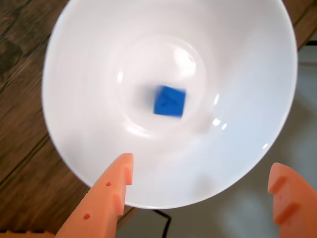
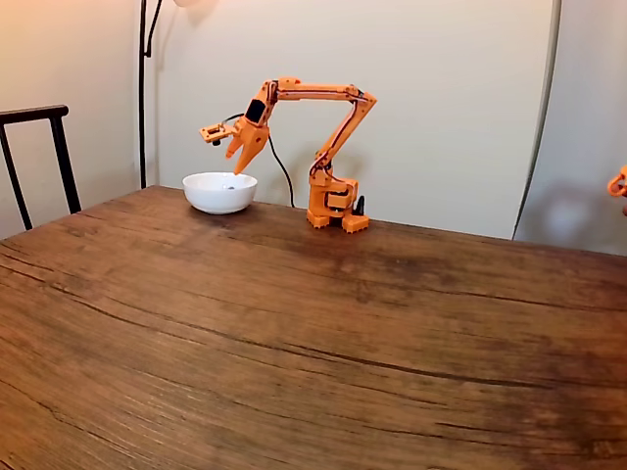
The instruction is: Grasp the cube and drop it in the bowl
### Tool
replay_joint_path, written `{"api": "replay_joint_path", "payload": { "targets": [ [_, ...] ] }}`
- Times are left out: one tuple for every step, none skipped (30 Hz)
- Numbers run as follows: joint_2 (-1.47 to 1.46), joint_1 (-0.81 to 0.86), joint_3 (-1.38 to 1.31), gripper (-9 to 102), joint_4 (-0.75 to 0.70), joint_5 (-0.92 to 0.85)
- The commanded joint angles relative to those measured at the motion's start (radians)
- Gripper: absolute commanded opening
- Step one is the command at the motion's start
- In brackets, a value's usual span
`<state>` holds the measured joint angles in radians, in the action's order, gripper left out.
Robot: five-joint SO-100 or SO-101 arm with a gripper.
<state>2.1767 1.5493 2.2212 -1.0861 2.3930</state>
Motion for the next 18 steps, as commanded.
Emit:
{"api": "replay_joint_path", "payload": {
  "targets": [
    [0.025,-0.014,-0.023,35,-0.052,0.000],
    [0.026,-0.026,-0.031,34,-0.072,0.000],
    [0.026,-0.044,-0.044,32,-0.098,0.000],
    [0.026,-0.067,-0.061,30,-0.124,-0.002],
    [0.026,-0.092,-0.086,27,-0.147,-0.002],
    [0.026,-0.117,-0.112,25,-0.172,-0.003],
    [0.026,-0.141,-0.141,23,-0.196,-0.003],
    [0.026,-0.163,-0.172,21,-0.222,-0.005],
    [0.026,-0.184,-0.204,19,-0.250,-0.012],
    [0.026,-0.204,-0.236,17,-0.282,-0.025],
    [0.026,-0.224,-0.267,15,-0.310,-0.034],
    [0.026,-0.247,-0.296,13,-0.337,-0.043],
    [0.028,-0.272,-0.324,11,-0.365,-0.054],
    [0.028,-0.296,-0.350,8,-0.390,-0.063],
    [0.028,-0.324,-0.373,5,-0.413,-0.075],
    [0.028,-0.353,-0.396,2,-0.434,-0.091],
    [0.028,-0.383,-0.416,0,-0.454,-0.104],
    [0.028,-0.416,-0.434,-1,-0.472,-0.120]
  ]
}}
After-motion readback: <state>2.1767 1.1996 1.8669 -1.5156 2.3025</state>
